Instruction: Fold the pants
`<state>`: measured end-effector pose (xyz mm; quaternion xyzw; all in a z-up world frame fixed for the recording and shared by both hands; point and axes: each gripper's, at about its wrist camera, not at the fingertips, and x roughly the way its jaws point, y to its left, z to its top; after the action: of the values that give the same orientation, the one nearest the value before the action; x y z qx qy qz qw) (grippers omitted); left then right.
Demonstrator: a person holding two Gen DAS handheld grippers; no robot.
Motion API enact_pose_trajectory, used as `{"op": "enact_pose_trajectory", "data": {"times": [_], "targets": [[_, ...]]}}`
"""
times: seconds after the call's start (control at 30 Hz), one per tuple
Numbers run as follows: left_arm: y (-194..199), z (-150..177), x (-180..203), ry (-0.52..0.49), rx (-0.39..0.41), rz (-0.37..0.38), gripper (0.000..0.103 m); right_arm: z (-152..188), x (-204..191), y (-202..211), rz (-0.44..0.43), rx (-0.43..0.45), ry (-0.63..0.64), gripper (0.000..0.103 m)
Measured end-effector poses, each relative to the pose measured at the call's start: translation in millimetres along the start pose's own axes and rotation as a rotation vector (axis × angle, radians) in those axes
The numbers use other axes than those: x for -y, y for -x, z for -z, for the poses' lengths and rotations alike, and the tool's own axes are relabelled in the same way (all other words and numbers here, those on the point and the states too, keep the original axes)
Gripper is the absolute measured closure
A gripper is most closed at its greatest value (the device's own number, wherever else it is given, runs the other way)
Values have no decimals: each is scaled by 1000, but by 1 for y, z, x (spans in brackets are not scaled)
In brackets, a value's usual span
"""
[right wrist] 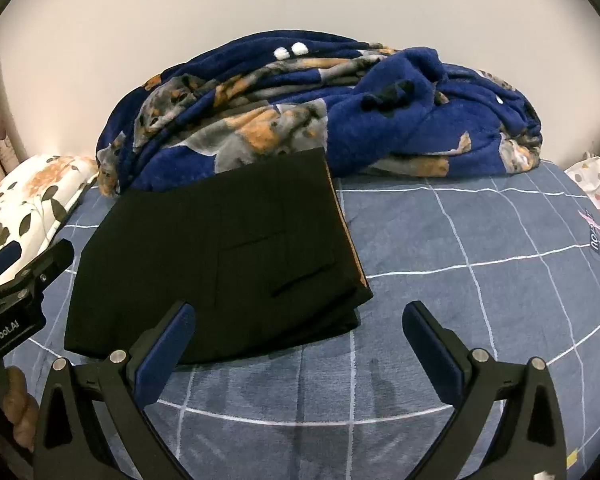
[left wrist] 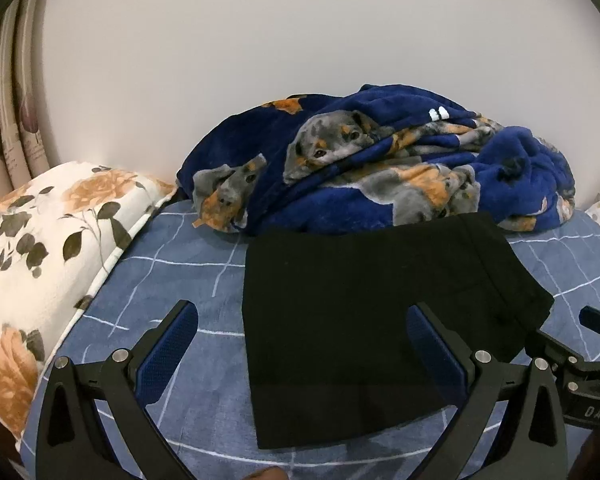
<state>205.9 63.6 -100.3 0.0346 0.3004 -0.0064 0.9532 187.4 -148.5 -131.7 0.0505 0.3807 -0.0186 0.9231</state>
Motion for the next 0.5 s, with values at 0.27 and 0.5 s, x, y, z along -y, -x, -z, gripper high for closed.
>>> {"op": "enact_pose_trajectory", "data": {"times": [0.27,0.5], "targets": [[-5,2,-2,5,-14,9,0,4,-3,-2,0,-8,6,0],[-6,3,-3,10,-21,11,0,5,-3,-4,0,-13,1,0]]}}
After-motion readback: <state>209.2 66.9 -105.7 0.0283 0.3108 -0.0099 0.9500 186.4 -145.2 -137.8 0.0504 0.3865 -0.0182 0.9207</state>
